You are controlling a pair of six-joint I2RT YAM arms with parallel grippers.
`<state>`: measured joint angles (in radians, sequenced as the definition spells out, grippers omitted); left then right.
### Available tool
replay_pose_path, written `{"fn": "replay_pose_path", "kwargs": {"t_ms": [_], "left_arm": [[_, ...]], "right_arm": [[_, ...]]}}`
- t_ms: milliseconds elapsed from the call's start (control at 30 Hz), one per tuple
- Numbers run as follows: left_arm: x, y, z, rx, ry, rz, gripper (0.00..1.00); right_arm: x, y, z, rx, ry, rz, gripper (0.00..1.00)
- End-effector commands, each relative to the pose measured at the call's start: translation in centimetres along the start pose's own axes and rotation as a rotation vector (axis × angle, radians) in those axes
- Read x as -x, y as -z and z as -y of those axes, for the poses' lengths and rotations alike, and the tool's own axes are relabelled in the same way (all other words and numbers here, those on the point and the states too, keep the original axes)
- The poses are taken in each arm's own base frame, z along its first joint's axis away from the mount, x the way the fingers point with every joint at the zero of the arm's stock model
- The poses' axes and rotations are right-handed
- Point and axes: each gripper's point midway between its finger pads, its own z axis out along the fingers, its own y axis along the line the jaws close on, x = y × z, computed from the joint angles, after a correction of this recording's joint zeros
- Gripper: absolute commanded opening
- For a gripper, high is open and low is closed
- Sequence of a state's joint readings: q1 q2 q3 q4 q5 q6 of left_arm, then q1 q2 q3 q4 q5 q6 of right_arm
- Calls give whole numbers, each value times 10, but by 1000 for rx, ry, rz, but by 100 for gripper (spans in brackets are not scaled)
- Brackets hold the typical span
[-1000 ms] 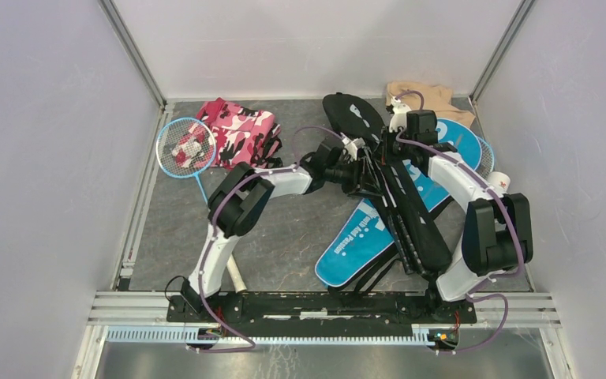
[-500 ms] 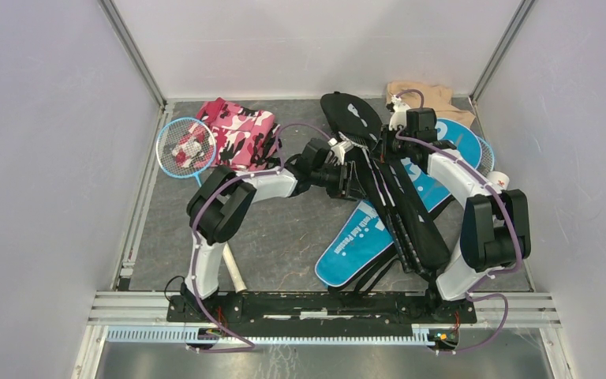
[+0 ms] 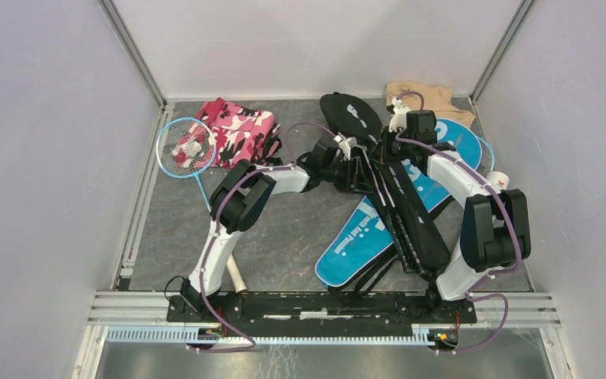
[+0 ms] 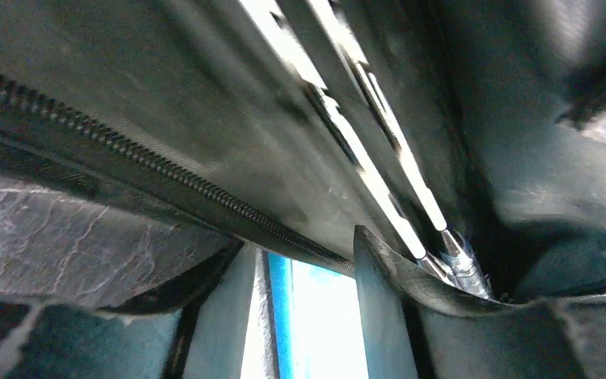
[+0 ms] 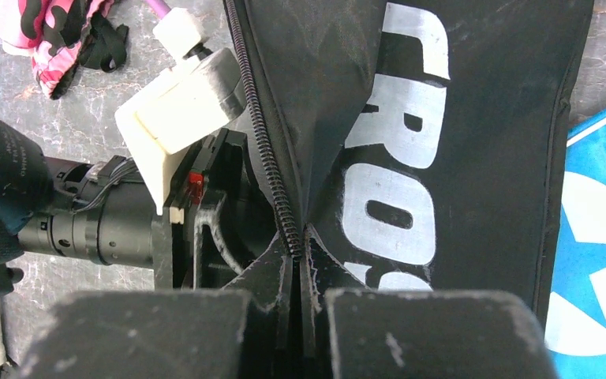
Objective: Pack up the badminton gear
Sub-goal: Adjust the racket in the racket bag.
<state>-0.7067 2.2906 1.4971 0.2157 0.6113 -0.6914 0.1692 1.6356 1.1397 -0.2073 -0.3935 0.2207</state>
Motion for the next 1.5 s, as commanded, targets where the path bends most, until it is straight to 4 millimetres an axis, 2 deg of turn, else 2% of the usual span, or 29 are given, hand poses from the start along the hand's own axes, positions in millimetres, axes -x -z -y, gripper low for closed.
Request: {"fn": "replay_pose_path", "kwargs": {"t_ms": [0, 100, 267, 433, 600, 733, 867, 1033, 1167, 1467], "left_arm": [[13, -4, 4, -40, 31, 32, 48], [22, 6, 1, -52, 58, 55, 30], [46, 39, 6, -87, 79, 103, 3], [67, 80, 13, -108, 69, 120, 2], [76, 121, 7, -88, 42, 137, 2], [80, 145, 6, -69, 14, 158, 2], [88, 164, 17, -69, -24, 201, 2], [101, 172, 33, -85, -51, 242, 2], [108, 171, 35, -85, -54, 256, 2], [115, 167, 23, -49, -44, 278, 2]], "right_arm": [[26, 11, -15, 47, 32, 96, 0], [30, 12, -14, 41, 41, 98, 0], [45, 17, -18, 41, 66, 117, 0], [54, 16, -23, 43, 95, 120, 0], [51, 1, -35, 43, 153, 81, 0], [42, -15, -42, 30, 206, 37, 7], [33, -26, -45, 30, 236, -5, 15], [23, -27, -51, 30, 274, -36, 27], [13, -22, -51, 15, 304, -55, 38], [-27, 1, -45, 19, 359, -126, 41]]}}
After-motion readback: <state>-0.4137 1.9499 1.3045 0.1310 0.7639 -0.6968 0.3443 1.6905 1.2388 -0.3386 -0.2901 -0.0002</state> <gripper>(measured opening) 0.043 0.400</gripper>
